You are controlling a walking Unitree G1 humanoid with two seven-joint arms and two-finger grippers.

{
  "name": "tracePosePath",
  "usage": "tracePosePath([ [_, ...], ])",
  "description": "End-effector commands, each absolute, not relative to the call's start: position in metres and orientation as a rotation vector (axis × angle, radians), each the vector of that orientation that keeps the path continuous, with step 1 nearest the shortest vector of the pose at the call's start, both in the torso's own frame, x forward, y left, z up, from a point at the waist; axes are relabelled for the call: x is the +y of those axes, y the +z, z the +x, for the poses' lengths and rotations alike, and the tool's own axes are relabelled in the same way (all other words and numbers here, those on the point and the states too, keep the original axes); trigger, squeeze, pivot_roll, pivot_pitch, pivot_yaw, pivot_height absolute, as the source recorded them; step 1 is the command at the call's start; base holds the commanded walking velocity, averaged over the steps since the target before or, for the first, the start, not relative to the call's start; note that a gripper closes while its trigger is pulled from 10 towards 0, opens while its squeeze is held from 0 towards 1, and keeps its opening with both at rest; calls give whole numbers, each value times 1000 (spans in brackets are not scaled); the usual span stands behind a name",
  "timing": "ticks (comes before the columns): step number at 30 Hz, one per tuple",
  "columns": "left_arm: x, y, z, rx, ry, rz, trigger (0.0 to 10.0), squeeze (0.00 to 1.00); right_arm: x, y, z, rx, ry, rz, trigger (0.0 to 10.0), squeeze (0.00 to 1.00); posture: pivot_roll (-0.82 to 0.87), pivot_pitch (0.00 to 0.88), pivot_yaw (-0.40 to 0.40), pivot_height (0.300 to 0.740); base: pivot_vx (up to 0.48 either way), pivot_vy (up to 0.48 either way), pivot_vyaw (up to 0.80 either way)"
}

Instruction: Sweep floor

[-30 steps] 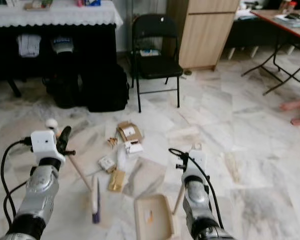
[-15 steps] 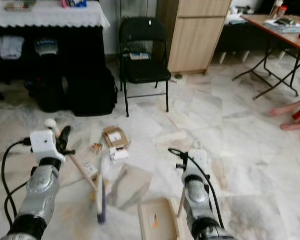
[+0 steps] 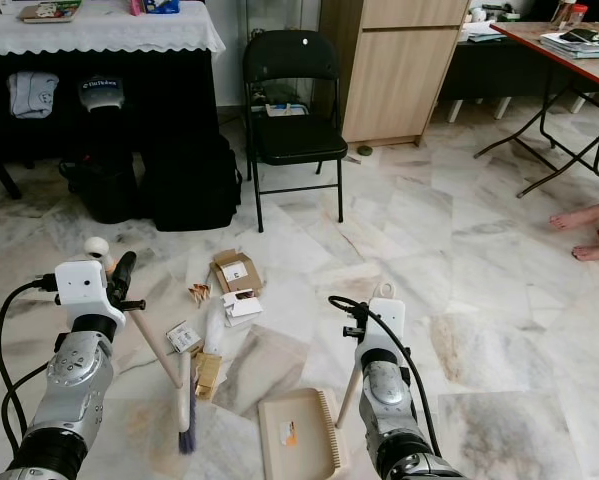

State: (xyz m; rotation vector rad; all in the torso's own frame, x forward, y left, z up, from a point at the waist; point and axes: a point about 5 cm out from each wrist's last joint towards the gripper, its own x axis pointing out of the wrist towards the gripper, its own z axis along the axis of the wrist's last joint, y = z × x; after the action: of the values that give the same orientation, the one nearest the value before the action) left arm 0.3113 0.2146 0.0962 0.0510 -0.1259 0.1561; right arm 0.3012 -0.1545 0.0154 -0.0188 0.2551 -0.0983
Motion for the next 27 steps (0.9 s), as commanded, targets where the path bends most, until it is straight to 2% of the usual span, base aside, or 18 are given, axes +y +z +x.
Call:
tracePosePath([
  [1, 215, 102, 312, -157, 161, 51, 10000, 0, -152, 27, 308, 186, -68, -47, 10000, 0, 33, 2, -63, 740, 0, 0, 0],
  [7, 215, 100, 311, -150, 166, 58, 10000, 0, -151, 26, 307, 190, -61, -44, 10000, 0, 33, 4, -65, 740, 0, 0, 0],
  [13, 216, 100, 311, -146, 172, 63, 10000, 0, -148, 26, 307, 188, -30, -68, 10000, 0, 33, 7, -66, 740, 263, 0, 0],
  [20, 216, 100, 312, -146, 172, 62, 10000, 0, -143, 26, 307, 179, 9, -90, 10000, 0, 31, 8, -66, 740, 284, 0, 696],
  [27, 216, 100, 311, -146, 172, 63, 10000, 0, -143, 25, 306, 182, 5, -81, 10000, 0, 30, 9, -67, 740, 286, 0, 0],
])
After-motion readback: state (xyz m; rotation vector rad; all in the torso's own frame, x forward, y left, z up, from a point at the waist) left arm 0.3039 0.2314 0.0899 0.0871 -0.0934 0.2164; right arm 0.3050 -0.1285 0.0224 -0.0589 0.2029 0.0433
